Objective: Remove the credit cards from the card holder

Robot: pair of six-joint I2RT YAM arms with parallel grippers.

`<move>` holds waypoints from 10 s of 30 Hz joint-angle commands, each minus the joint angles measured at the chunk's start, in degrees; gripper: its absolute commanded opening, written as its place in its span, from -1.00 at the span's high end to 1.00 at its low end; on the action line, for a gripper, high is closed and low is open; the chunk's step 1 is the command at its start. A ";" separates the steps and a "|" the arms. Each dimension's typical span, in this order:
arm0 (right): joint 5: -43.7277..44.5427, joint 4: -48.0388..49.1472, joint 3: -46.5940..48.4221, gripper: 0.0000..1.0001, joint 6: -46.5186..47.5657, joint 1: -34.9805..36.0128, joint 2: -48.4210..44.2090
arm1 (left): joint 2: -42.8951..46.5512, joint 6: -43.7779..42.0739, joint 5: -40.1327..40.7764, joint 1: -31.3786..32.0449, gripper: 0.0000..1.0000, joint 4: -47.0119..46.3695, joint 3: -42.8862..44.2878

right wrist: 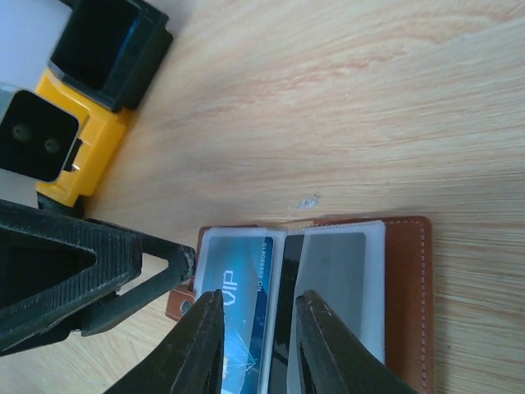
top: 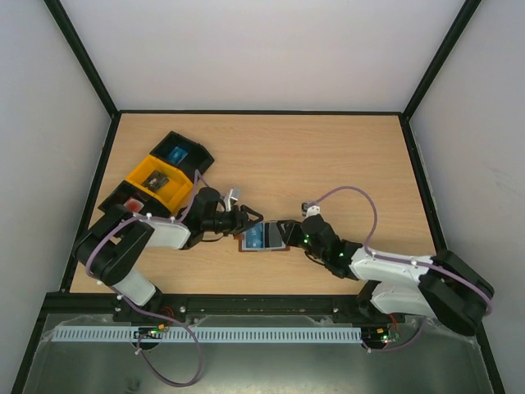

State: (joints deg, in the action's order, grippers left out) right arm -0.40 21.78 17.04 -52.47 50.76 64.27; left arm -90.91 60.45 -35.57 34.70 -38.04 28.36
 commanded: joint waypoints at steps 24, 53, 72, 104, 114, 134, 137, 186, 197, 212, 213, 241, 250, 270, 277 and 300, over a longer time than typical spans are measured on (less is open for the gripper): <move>0.31 -0.15 5.80 0.49 1.56 0.22 17.08 | -16.30 9.93 -3.72 1.42 -0.02 -21.85 2.11; -2.96 6.48 1.05 0.56 -1.32 -0.43 22.52 | -17.71 6.71 -1.08 1.41 0.44 -16.75 1.68; -3.64 9.81 -1.16 0.57 -2.88 -0.48 23.27 | -18.63 10.29 -2.82 2.05 0.55 -22.32 1.13; 0.33 7.32 -2.01 0.60 -1.40 -0.48 21.50 | -12.59 2.74 2.58 0.71 0.95 -8.07 0.66; 1.06 4.12 0.35 0.60 1.36 -0.43 18.82 | -5.48 0.88 4.74 -2.15 0.95 -3.49 -2.37; -3.10 5.36 3.62 0.52 26.90 0.22 -2.41 | 12.48 1.93 -0.02 -9.74 0.95 4.45 -4.80; -3.82 12.13 -0.36 0.51 36.01 2.49 -5.30 | 14.98 3.13 -2.92 -10.47 0.95 5.98 -4.72; -1.38 40.16 -1.83 0.25 105.09 11.73 10.15 | 22.45 8.61 -23.98 -12.10 0.95 15.72 -2.41; -4.33 41.76 -3.13 0.95 100.34 11.82 9.45 | 22.81 10.64 -24.48 -11.54 0.46 12.06 -3.49; -12.42 6.81 2.40 0.95 49.44 11.73 -3.62 | 32.38 -19.30 -16.96 -15.96 -0.11 35.49 7.12; -13.79 4.99 2.83 0.95 47.26 11.73 -3.67 | 32.37 -21.22 -18.82 -15.97 -0.14 37.09 8.12; -54.57 -0.17 7.92 0.95 22.53 3.34 -1.20 | 30.07 -40.32 -9.61 4.55 0.28 64.52 18.77; -53.30 -4.12 8.46 0.95 24.10 3.18 -0.95 | 30.89 -43.22 -8.59 4.59 0.66 69.14 21.63; -53.70 -4.00 7.55 0.95 24.35 2.24 -2.66 | 32.45 -47.52 -12.89 4.59 0.57 72.66 20.34; -57.23 -0.69 6.92 0.95 23.27 2.28 -1.70 | 33.31 -46.82 -14.11 4.68 0.32 70.83 19.13; -54.50 -0.66 7.42 0.94 23.44 2.17 -3.52 | 32.51 -47.35 -10.16 4.68 0.95 71.45 19.98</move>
State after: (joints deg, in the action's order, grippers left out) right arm -57.71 19.11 23.90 -28.82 53.25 62.57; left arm -59.18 13.21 -48.14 39.05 32.40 47.94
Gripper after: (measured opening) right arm 0.025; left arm 0.034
